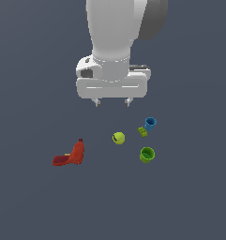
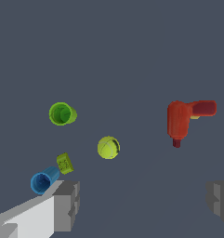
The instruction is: Pick up a designated object from a clutter of objects.
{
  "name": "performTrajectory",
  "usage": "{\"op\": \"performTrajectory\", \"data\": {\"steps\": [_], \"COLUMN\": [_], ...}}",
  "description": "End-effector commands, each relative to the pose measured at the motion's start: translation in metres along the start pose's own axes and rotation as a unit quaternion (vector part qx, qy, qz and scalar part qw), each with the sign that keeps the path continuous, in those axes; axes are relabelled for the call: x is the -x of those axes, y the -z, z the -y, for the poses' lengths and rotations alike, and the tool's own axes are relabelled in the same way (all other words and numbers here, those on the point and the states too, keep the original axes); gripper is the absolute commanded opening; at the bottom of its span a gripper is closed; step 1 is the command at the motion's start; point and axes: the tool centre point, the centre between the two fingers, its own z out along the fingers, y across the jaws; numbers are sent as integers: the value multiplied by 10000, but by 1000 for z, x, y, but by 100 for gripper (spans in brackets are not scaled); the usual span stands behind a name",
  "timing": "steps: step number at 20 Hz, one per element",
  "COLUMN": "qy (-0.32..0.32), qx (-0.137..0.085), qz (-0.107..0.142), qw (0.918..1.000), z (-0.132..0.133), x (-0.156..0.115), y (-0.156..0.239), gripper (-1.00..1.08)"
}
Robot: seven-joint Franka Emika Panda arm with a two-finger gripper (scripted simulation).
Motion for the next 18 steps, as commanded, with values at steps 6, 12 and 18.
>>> {"op": "performTrajectory", "data": {"steps": [6, 12, 18], "qy": [78, 155, 188], "qx": [-69, -139, -114], "qz": [-44, -86, -76], "qw": [9999, 9997, 9997], "z": [15, 30, 34], "x": [1, 2, -4], "y": [3, 7, -1], "gripper": [100, 100, 100]}}
